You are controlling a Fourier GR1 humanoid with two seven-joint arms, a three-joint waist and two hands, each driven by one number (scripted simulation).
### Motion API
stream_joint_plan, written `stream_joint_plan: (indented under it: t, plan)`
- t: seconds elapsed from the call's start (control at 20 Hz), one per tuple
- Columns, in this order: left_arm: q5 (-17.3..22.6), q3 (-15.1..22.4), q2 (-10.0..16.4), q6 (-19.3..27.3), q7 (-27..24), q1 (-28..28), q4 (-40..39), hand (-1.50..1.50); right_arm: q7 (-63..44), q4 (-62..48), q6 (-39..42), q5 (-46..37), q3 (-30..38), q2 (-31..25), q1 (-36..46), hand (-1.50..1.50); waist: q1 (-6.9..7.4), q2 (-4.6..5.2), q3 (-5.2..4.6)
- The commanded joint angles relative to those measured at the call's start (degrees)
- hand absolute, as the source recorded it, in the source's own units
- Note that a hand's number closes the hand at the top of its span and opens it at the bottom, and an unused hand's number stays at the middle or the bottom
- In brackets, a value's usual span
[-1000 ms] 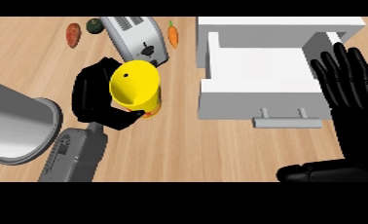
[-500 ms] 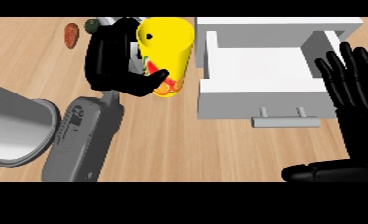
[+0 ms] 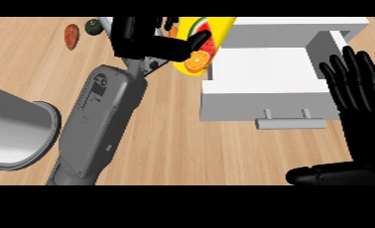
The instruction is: Pick up the cup, place it into the drawer and close the drawer
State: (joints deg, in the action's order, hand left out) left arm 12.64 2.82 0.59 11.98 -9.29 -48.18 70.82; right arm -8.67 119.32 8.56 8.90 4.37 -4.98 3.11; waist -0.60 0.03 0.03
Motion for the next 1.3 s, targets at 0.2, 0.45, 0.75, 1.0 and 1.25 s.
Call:
stream_joint_plan:
  t: [0.2,0.45,0.75,1.0,1.25]
  plan:
    - [0.9,1.7,-0.6,2.9,-2.2,-10.3,-15.1,1.50,2.2,-6.3,-1.2,-2.2,-0.3,0.6,5.0,-1.50,-0.24,0.20,-0.01]
    - [4.6,3.9,-0.6,5.7,-5.2,-14.9,-22.9,1.50,2.8,-3.5,1.7,0.1,0.6,-0.6,0.0,-1.50,-0.70,0.21,-0.01]
    - [12.0,11.2,-0.6,11.0,-10.4,-20.3,-33.3,1.50,-0.6,-2.8,1.2,1.5,1.3,-1.7,4.0,-1.50,-2.32,0.51,0.01]
    - [12.2,9.4,-0.6,8.3,-9.5,-24.8,-40.5,1.50,-0.9,-2.0,1.8,2.8,3.6,-3.2,3.5,-1.50,-1.84,0.49,0.01]
    - [17.7,17.2,-0.6,10.4,-11.5,-25.1,-44.0,1.50,2.4,-3.1,2.6,2.1,1.5,-1.3,2.1,-1.50,-3.38,0.74,0.04]
